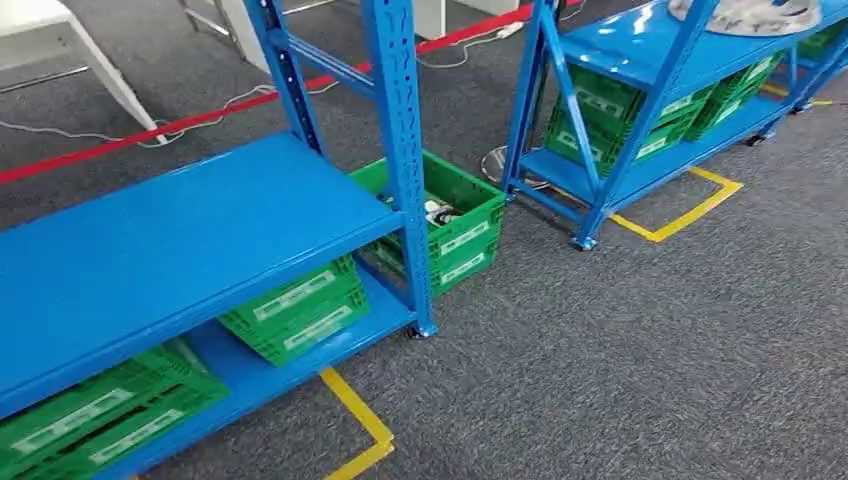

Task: Take the parts from the cabinet and place them on the table.

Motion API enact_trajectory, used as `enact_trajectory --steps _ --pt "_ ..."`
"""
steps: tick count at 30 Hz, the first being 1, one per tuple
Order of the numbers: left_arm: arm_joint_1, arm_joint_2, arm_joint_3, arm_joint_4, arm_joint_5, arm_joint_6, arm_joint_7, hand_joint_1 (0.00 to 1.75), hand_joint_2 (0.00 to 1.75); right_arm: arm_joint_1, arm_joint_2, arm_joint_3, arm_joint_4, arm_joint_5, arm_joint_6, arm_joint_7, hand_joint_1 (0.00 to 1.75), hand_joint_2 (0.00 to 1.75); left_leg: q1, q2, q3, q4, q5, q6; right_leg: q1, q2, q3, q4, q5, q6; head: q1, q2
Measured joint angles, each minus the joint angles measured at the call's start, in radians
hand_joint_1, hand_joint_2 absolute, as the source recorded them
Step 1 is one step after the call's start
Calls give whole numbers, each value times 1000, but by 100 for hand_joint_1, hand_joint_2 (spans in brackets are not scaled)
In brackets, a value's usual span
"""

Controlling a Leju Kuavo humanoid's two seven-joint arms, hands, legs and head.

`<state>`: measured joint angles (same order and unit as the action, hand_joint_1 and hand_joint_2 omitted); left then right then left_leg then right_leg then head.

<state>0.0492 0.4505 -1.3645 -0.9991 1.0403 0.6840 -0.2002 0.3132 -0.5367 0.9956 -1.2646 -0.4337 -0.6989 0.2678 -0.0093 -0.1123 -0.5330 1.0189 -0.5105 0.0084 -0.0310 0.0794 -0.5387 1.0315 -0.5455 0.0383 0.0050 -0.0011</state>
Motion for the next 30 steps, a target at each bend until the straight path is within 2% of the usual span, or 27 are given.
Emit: enact_trajectory --steps 1,2,3,4,5,7,8,9,10,11,12,13,14,17,18,19,20,21,22,23,24,25,26,27,28,29,30 --pt "2 2 -1 1 3 -7 -4 0 0 -2 0 2 1 -2 0 -2 0 0 2 -13 -4 -3 3 -6 3 -11 0 2 -1 -8 0 0" --pt "3 5 -3 2 8 -13 -6 0 0 -4 0 3 2 -3 0 -4 0 0 2 -26 -6 -1 3 -8 -2 -25 2 0 0 -13 1 0" --pt "4 7 -6 2 7 -16 -7 0 0 -5 0 4 2 -4 0 -5 0 0 0 -1 -7 10 -7 -13 -4 -38 5 -2 1 -18 0 0" --pt "3 9 -8 3 8 -17 -9 0 0 -6 0 5 2 -3 0 -6 0 0 -3 58 -25 46 -30 -20 -3 -49 7 -2 -2 -24 -9 0" --pt "0 10 -8 3 8 -17 -10 0 0 -7 0 5 2 -3 0 -7 0 0 1 85 -56 110 -65 -27 -1 -62 9 -2 -4 -27 -14 0" --pt "-7 9 -10 3 10 -17 -10 0 0 -6 0 7 5 -5 0 -8 0 0 8 103 -140 276 -131 -34 3 -95 12 -2 -10 -33 -13 0" --pt "-7 8 -12 3 16 -16 -10 0 0 -7 0 7 7 -6 0 -8 0 0 10 104 -163 317 -134 -35 4 -109 15 -2 -14 -33 -13 0" --pt "-5 5 -14 3 19 -11 -11 0 0 -8 0 7 8 -6 0 -8 0 0 11 104 -161 309 -112 -34 5 -122 20 -2 -18 -33 -13 0" --pt "-1 3 -15 3 20 -5 -12 0 0 -9 0 7 8 -5 0 -9 0 0 11 105 -144 269 -78 -32 5 -132 26 -2 -23 -32 -13 0" --pt "3 1 -17 3 22 2 -12 0 0 -12 0 7 9 -3 0 -9 0 0 9 112 -102 178 -20 -25 6 -144 35 -2 -28 -32 -13 0" --pt "3 0 -18 3 24 7 -12 0 0 -12 0 7 8 0 0 -8 0 0 5 134 -60 85 29 -15 8 -157 45 -3 -33 -31 -13 0" --pt "2 0 -18 3 24 10 -12 0 0 -11 0 7 9 2 0 -5 0 0 -5 189 -35 44 24 -5 8 -169 40 -7 -37 -29 -11 0" --pt "-2 -1 -19 3 26 13 -12 0 0 -11 0 7 9 4 0 -3 0 0 -14 198 -27 24 17 1 14 -177 43 -6 -43 -22 -15 0" --pt "1 -2 -21 3 27 16 -17 0 0 -18 0 6 9 8 0 0 0 0 -14 166 -34 16 13 7 16 -216 65 -20 -46 -13 -14 0" --pt "2 -3 -21 3 28 16 -21 0 0 -19 0 5 8 10 0 0 0 0 -2 154 -21 -2 22 15 15 -202 70 -18 -54 -4 -15 0" --pt "3 -7 -22 3 27 16 -25 0 0 -17 0 5 8 12 0 1 0 0 -1 145 -16 -8 24 19 12 -140 62 3 -72 -4 -6 0" --pt "2 -7 -23 4 27 16 -28 0 0 -16 0 5 8 13 0 1 0 0 -1 134 -17 -9 24 24 11 -104 29 65 -106 -5 -5 0" --pt "-2 -9 -23 4 28 16 -28 0 0 -15 0 5 9 11 0 3 0 0 0 120 -18 -9 23 26 11 -88 -14 145 -142 -5 -4 0" --pt "-3 -12 -23 4 28 16 -29 0 0 -13 0 5 10 11 0 6 0 0 -1 109 -18 -9 22 28 11 -82 -60 223 -172 -3 -5 0" --pt "-4 -15 -23 4 28 16 -29 0 0 -14 0 5 10 12 0 5 0 0 -1 95 -17 -8 21 29 12 -81 -100 282 -182 -1 -6 0" --pt "-3 -17 -23 4 28 16 -29 0 0 -14 0 6 10 11 0 6 0 0 -1 80 -14 -8 20 29 12 -81 -116 289 -162 1 -5 0" --pt "-2 -19 -23 4 29 16 -29 0 0 -14 0 7 10 11 0 6 0 0 0 67 -10 -8 17 28 11 -80 -110 253 -121 2 -6 0" --pt "-2 -21 -24 4 30 16 -30 0 0 -14 0 7 10 11 0 6 0 0 1 52 -4 -6 14 24 9 -78 -85 183 -68 2 -5 0" --pt "-2 -23 -24 4 33 16 -32 0 0 -14 -1 7 10 12 0 5 0 0 4 37 2 -3 9 18 7 -62 -46 85 -8 4 -6 0" --pt "-2 -23 -24 4 37 16 -34 0 0 -14 -1 7 10 12 0 5 0 0 5 26 2 2 2 13 1 -20 -23 24 12 5 -3 0" --pt "-7 -23 -24 5 39 16 -36 0 0 -11 0 8 10 12 0 5 0 0 -1 11 -6 17 -4 5 -3 20 -12 3 -2 3 0 0" --pt "-6 -22 -25 6 40 16 -36 0 0 -13 0 8 10 13 0 4 0 0 2 0 -10 12 -2 2 -1 6 -10 12 -2 -3 -3 0"
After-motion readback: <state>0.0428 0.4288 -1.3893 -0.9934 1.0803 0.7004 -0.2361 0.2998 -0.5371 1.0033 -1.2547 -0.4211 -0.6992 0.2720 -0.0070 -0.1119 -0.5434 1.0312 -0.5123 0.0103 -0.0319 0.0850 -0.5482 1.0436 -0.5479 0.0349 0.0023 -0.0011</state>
